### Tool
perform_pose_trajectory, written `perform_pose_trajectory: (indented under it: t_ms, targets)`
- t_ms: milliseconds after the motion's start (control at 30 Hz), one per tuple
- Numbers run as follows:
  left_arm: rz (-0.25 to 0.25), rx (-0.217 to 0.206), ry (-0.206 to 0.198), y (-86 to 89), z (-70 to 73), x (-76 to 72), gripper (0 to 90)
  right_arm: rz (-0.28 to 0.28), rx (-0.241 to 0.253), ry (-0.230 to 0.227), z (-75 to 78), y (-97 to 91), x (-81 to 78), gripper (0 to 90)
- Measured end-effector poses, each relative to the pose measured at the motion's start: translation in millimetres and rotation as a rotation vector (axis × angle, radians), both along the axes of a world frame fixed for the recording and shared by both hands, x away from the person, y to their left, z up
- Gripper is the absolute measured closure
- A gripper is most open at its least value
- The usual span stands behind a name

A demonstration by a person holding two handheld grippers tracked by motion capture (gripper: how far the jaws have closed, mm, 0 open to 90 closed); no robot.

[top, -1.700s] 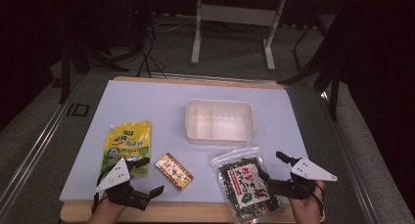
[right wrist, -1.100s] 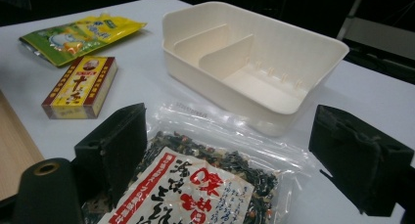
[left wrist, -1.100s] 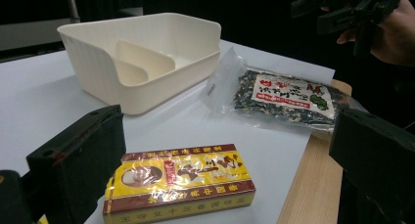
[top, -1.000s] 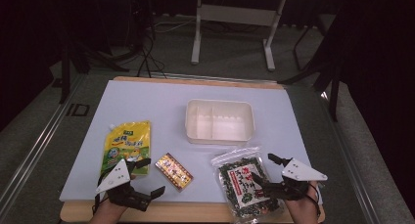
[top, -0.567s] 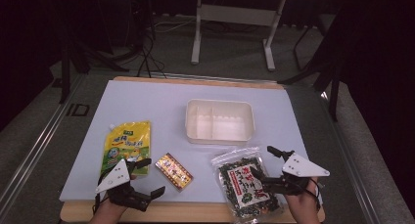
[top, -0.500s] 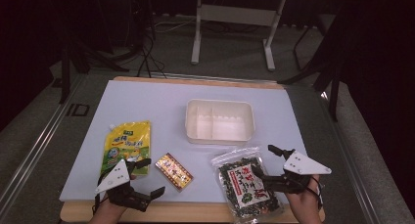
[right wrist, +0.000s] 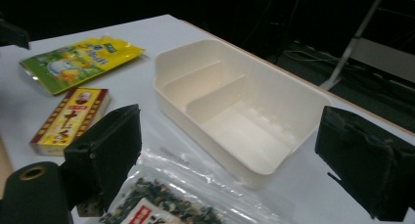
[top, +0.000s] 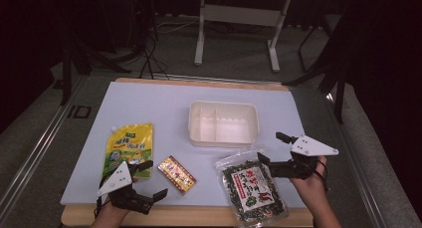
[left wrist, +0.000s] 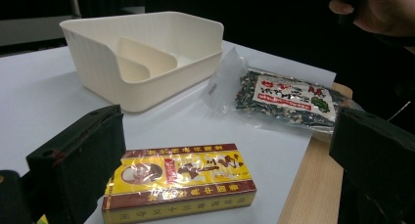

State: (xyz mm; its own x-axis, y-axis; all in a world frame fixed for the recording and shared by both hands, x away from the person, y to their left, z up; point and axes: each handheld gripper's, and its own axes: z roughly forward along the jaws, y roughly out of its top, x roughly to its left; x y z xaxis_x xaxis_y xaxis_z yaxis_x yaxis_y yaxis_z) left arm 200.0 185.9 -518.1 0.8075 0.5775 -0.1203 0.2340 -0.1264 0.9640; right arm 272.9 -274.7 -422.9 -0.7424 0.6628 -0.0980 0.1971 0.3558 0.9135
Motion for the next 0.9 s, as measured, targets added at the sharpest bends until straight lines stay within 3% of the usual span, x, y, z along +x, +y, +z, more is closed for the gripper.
perform_pose_trajectory:
  t_ms: [300, 367, 567, 900]
  targets:
    - [-0.004, 0.006, 0.007, -1.1, -1.1, 0.7, 0.4, 0.014, -0.018, 0.111, -8.2, -9.9, 31.5, 9.4]
    - [-0.006, 0.007, 0.01, -1.2, -1.4, 1.1, 0.5, 0.007, -0.032, 0.154, -13.7, -12.1, 38.7, 9.6]
    - [-0.004, 0.025, 0.015, -2.3, -3.1, 1.9, 0.4, -0.03, -0.103, 0.212, -34.0, -15.7, 53.4, 14.6]
    - [0.001, 0.016, 0.021, -1.3, -3.8, 3.4, 0.4, -0.028, -0.118, 0.307, -64.1, -18.7, 72.7, 20.1]
